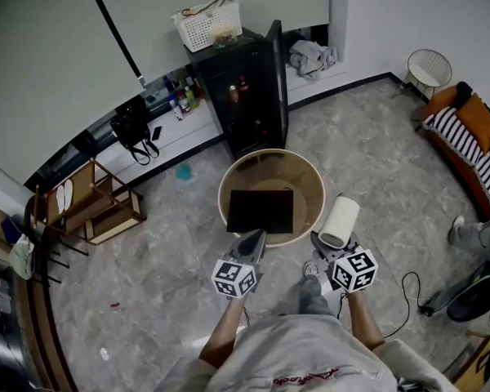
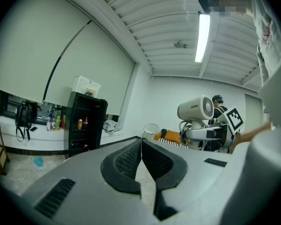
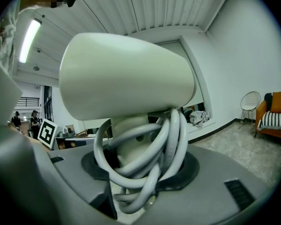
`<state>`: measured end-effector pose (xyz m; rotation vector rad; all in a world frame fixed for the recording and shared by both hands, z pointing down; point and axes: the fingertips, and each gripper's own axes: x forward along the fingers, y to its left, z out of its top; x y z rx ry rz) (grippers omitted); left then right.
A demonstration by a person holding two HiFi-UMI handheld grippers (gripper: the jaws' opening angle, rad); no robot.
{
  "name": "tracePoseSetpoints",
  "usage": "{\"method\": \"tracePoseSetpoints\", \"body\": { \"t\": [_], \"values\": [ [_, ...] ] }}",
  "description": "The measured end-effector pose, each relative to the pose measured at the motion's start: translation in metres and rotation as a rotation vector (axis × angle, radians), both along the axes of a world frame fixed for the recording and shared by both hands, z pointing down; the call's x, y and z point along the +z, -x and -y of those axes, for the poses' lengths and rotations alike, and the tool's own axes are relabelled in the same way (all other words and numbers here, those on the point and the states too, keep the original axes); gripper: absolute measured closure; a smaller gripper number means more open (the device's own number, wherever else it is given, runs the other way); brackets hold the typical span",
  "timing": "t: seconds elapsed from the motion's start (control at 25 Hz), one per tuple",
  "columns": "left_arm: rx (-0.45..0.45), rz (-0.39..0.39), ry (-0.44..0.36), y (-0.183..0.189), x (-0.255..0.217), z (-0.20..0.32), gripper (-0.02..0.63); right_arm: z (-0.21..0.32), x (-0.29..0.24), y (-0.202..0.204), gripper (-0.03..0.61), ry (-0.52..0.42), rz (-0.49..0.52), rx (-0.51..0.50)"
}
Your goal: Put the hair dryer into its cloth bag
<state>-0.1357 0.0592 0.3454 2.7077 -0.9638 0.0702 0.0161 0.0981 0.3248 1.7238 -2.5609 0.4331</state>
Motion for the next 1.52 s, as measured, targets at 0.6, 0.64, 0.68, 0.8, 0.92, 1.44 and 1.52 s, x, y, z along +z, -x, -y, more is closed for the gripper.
{"method": "tracePoseSetpoints", "body": {
  "t": [0.6,0.64,0.68,0.8,0.92,1.44,1.52],
  "values": [
    [-0.100,0.031,0.013,-0.083,-0.013,0.123,0.583,0.141,-0.015,-0.079,0.321,0.002,0.001,-0.133],
    [-0.111,0.032,0.014,-0.088,-0.013,0.129,0.583,0.149,-0.014,-0.085,0.321,0.003,0.001,-0.145],
    [-0.122,0.036,0.015,-0.092,-0.012,0.135,0.583,0.158,-0.014,-0.090,0.322,0.003,0.002,-0.156],
    [-0.154,0.051,0.026,-0.100,-0.010,0.149,0.583,0.180,-0.013,-0.099,0.321,0.005,0.006,-0.192],
    [-0.189,0.055,0.043,-0.102,-0.003,0.160,0.583,0.197,-0.011,-0.105,0.321,0.010,0.007,-0.226],
    [-0.328,0.073,0.118,-0.083,0.036,0.178,0.583,0.245,0.031,-0.099,0.322,0.069,0.040,-0.324],
    [-0.347,0.072,0.141,-0.080,0.046,0.176,0.583,0.249,0.037,-0.095,0.321,0.079,0.039,-0.343]
  ]
}}
